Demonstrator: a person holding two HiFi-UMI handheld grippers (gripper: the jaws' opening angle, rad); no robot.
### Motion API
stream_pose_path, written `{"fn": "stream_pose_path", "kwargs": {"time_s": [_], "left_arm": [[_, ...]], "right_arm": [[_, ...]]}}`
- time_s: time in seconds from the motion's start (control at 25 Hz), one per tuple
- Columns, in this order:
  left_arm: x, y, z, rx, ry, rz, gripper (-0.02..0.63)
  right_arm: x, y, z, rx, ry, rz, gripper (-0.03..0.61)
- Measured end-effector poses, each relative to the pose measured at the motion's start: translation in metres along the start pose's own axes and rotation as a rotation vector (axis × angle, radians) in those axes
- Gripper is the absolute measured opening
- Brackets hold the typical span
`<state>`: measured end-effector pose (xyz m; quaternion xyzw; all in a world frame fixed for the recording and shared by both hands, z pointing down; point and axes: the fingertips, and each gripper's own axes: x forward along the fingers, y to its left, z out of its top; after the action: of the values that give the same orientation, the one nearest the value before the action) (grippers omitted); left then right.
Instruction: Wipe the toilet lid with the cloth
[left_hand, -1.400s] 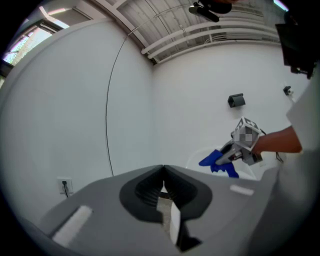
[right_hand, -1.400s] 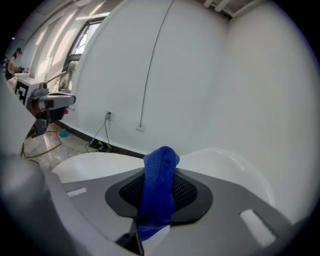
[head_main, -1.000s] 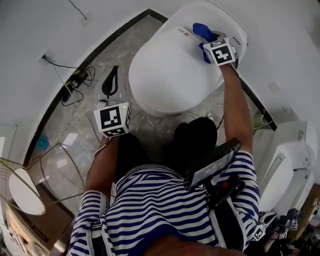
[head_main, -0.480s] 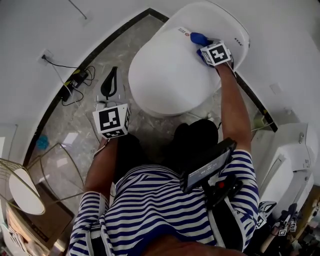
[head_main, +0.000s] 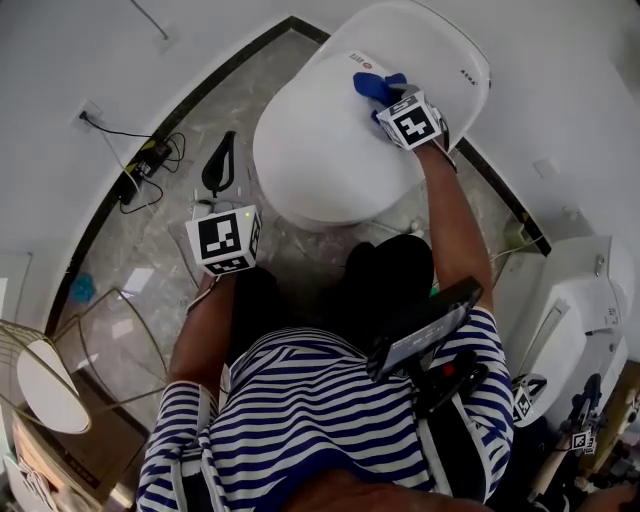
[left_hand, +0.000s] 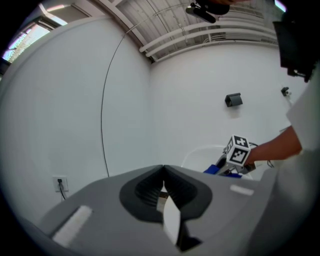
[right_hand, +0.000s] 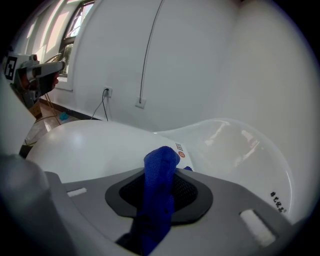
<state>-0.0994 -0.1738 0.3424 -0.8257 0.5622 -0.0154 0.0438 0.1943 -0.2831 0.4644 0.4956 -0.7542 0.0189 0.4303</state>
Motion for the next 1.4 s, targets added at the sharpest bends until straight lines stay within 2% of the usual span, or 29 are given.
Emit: {"fn": "stream_pose_path", "kwargs": {"time_s": [0.52, 0.88, 1.04, 1.4], "left_arm": [[-0.006, -0.003, 0.001, -0.025, -0.013, -0.026, 0.002], [-0.005, -0.002, -0.004, -0.040, -0.009, -0.037, 0.002], [-0.005, 0.000, -0.006, -0.041, -0.006, -0.039, 0.002], [-0.006, -0.001, -0.006, -0.040, -0.008, -0.046, 0.002]], "right_arm": [[-0.050, 0.131, 0.021, -0.100, -0.085, 0.132, 0.112], [-0.077, 0.219, 0.028, -0.249, -0.127, 0.245, 0.112], [-0.084, 0.244, 0.026, -0.292, -0.135, 0.283, 0.112], [-0.094, 0.271, 0.020, -0.335, -0.137, 0.340, 0.112]]}}
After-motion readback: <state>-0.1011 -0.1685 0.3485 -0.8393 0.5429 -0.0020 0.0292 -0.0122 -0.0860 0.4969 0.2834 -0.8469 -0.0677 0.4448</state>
